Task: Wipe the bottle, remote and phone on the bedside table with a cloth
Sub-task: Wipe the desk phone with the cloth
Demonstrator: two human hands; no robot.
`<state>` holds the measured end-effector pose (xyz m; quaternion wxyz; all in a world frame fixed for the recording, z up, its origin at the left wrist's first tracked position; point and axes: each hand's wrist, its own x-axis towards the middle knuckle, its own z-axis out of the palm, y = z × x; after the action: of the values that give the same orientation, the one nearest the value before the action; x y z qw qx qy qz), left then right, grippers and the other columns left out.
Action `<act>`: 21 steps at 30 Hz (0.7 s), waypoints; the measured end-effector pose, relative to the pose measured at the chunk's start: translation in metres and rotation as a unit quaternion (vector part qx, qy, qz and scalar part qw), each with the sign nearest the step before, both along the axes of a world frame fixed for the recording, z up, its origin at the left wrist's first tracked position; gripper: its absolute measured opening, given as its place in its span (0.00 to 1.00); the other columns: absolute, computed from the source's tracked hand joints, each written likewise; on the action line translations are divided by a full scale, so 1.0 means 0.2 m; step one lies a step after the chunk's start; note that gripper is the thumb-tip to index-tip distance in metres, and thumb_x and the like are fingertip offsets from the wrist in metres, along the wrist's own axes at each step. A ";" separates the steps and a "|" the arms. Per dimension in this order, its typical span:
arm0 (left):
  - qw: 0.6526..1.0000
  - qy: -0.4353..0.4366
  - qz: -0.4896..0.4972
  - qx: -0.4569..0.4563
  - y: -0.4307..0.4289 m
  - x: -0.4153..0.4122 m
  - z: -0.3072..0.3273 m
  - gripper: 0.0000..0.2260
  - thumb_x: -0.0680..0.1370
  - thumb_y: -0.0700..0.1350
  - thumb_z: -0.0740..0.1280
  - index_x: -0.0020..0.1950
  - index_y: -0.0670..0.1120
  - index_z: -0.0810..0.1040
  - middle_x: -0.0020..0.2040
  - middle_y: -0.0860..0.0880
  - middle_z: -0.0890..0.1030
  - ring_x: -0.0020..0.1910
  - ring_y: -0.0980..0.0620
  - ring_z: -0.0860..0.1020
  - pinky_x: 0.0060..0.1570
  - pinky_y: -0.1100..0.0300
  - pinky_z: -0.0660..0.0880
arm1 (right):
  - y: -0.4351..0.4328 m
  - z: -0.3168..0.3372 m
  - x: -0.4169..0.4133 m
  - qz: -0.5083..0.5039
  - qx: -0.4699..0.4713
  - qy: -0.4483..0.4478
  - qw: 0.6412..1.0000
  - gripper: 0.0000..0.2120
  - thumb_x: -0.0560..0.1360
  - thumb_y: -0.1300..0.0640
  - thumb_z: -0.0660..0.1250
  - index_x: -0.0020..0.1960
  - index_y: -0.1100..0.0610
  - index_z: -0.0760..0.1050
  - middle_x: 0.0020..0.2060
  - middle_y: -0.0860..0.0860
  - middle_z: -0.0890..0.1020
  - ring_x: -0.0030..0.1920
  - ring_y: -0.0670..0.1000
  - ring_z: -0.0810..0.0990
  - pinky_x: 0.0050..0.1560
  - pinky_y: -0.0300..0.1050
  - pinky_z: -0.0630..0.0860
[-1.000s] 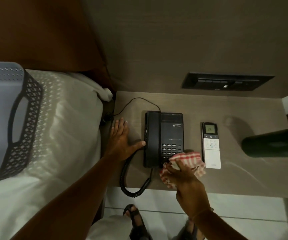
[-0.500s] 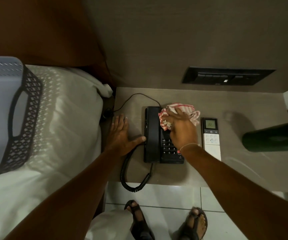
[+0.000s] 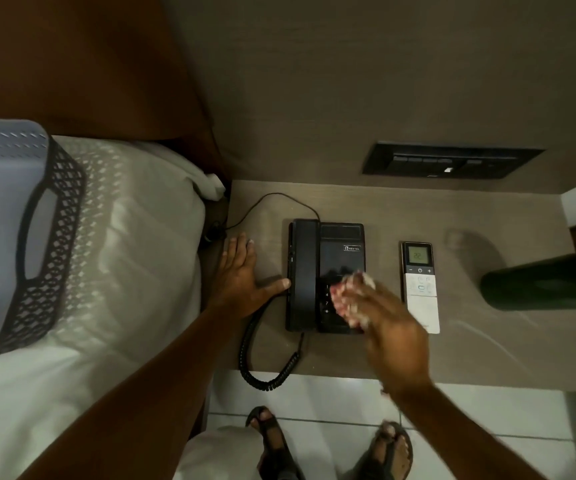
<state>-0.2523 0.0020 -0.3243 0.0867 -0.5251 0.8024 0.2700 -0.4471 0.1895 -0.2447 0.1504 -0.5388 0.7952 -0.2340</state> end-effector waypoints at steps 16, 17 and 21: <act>1.000 -0.015 0.010 0.005 -0.01 -0.01 0.00 0.56 0.67 0.78 0.58 0.82 0.45 0.43 0.83 0.44 0.40 0.81 0.46 0.37 0.77 0.49 0.39 | 0.03 -0.13 0.09 0.086 0.034 0.049 0.994 0.28 0.62 0.69 0.72 0.59 0.49 0.79 0.62 0.51 0.79 0.68 0.55 0.66 0.58 0.62 0.75; 1.000 -0.014 0.011 0.006 -0.01 -0.01 0.00 0.55 0.67 0.77 0.59 0.82 0.45 0.43 0.83 0.45 0.40 0.81 0.47 0.37 0.77 0.49 0.39 | 0.09 -0.14 0.12 0.085 0.039 0.038 0.995 0.29 0.61 0.69 0.74 0.59 0.49 0.80 0.61 0.51 0.80 0.68 0.54 0.66 0.58 0.62 0.75; 0.999 -0.017 0.019 0.022 0.00 -0.01 0.03 0.54 0.70 0.75 0.60 0.82 0.44 0.43 0.83 0.45 0.39 0.81 0.47 0.36 0.77 0.49 0.38 | 0.16 -0.13 0.15 0.093 0.039 0.046 0.994 0.33 0.53 0.71 0.78 0.55 0.49 0.82 0.58 0.50 0.82 0.65 0.57 0.74 0.59 0.59 0.74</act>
<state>-0.2535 0.0030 -0.3187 0.1067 -0.5428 0.7846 0.2802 -0.4165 0.2224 -0.2717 0.1555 -0.6147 0.7559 -0.1630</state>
